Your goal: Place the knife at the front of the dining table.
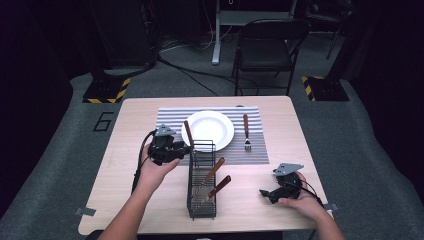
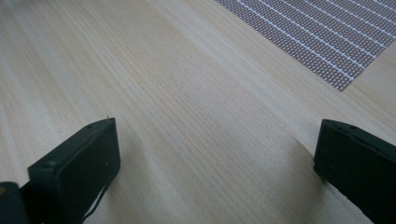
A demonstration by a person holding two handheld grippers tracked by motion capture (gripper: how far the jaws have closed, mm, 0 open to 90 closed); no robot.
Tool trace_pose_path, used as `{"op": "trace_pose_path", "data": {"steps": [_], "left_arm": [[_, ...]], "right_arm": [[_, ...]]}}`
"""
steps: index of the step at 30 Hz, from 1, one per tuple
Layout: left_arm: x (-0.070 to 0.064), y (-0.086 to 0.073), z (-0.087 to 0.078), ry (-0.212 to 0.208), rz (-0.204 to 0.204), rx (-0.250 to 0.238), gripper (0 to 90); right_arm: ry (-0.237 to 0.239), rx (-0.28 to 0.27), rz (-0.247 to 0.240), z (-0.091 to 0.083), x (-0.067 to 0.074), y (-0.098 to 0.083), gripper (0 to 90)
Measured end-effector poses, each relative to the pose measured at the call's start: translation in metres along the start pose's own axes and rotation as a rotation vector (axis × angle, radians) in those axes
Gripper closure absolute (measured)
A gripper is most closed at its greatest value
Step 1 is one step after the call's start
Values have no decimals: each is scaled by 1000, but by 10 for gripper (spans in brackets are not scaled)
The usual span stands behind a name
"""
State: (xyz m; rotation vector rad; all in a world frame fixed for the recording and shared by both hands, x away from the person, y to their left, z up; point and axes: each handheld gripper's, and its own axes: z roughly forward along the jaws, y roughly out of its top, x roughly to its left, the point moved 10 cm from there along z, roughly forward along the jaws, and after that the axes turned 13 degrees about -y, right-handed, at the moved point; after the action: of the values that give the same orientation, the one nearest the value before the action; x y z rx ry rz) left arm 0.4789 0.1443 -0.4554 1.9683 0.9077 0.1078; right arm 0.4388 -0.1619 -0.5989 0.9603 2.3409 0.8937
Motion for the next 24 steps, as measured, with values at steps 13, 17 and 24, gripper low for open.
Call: {"op": "trace_pose_path", "data": {"steps": [13, 17, 24], "left_arm": [[4, 5, 12, -10, -26, -16, 662], [5, 5, 16, -2, -35, -14, 665], [4, 7, 23, 8, -30, -15, 708]], "right_arm": [[0, 0, 1, 0, 0, 0, 0], [0, 0, 0, 0, 0, 0, 0], [0, 0, 0, 0, 0, 0, 0]]}}
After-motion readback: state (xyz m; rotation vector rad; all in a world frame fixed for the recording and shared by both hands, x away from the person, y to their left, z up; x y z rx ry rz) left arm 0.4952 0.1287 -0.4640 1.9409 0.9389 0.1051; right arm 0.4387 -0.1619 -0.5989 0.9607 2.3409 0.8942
